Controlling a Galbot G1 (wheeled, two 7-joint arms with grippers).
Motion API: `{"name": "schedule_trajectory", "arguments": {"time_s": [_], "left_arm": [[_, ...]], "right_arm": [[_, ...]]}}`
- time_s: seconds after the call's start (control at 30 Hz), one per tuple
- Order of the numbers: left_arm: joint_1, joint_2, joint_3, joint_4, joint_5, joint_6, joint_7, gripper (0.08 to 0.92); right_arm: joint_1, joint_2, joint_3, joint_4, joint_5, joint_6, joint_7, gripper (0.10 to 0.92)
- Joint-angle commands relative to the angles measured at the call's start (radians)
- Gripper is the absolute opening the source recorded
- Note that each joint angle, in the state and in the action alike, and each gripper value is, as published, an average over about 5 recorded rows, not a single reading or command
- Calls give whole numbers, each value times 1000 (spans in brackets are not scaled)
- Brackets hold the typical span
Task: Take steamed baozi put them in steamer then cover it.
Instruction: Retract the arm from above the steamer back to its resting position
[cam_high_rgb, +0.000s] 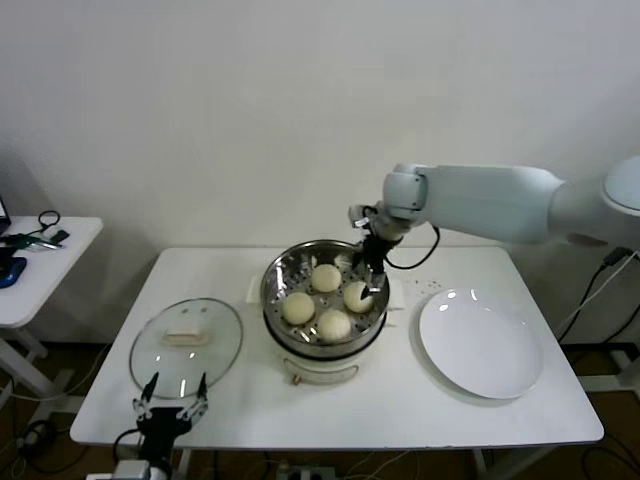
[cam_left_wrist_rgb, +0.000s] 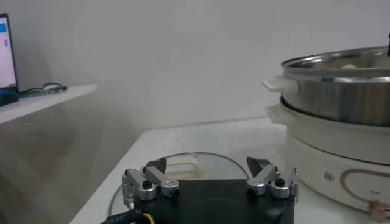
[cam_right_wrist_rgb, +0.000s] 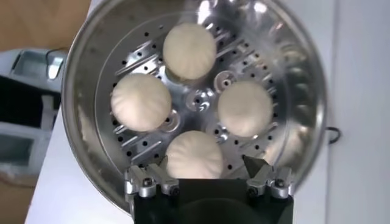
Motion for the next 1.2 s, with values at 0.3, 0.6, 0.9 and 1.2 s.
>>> {"name": "schedule_trajectory", "arguments": {"time_s": [0.3, 0.6, 0.9, 1.2], "left_arm": [[-15, -3, -11, -13, 58, -4, -8, 823], [-36, -10, -11, -12, 144, -66, -56, 823], [-30, -11, -8, -34, 189, -55, -60, 823], [-33, -8, -19, -65, 336, 5, -62, 823]], "right_arm": [[-275, -486, 436, 170, 14, 403, 432, 823], [-784, -593, 991, 215, -71, 505, 579, 823], [-1336, -540, 1615, 302, -177, 500, 676, 823], [-1730, -414, 2008, 419, -256, 451, 694, 823]]}}
